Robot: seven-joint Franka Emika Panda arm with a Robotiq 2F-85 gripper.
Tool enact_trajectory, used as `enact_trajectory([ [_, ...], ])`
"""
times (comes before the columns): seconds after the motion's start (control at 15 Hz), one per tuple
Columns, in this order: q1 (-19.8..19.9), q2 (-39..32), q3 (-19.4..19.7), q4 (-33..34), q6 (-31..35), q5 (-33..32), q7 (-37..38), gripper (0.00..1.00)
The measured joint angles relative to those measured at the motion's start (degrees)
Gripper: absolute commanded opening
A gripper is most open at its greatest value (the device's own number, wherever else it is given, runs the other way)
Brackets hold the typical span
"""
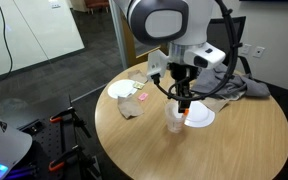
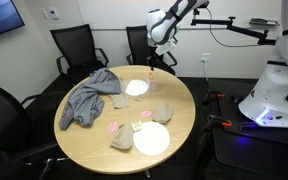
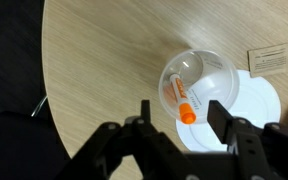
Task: Pick up the marker from the cup and place it on the table
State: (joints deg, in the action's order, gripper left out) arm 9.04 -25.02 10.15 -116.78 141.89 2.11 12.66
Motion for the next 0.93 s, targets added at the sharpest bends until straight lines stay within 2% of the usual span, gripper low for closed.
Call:
enact_trajectory([
  [0.27, 0.27, -2.88, -0.15, 2.27, 0.38, 1.46, -0.28, 0.6],
  [0.53, 0.34, -5.46, -0.67, 4.77, 0.45, 2.42, -0.34, 0.51],
  [0.87, 0.37, -7.99, -0.87, 7.25, 0.46, 3.65, -1.18, 0.48],
  [0.93, 0.39, -8.42, -0.87, 7.67, 0.46, 3.71, -1.21, 0.41],
])
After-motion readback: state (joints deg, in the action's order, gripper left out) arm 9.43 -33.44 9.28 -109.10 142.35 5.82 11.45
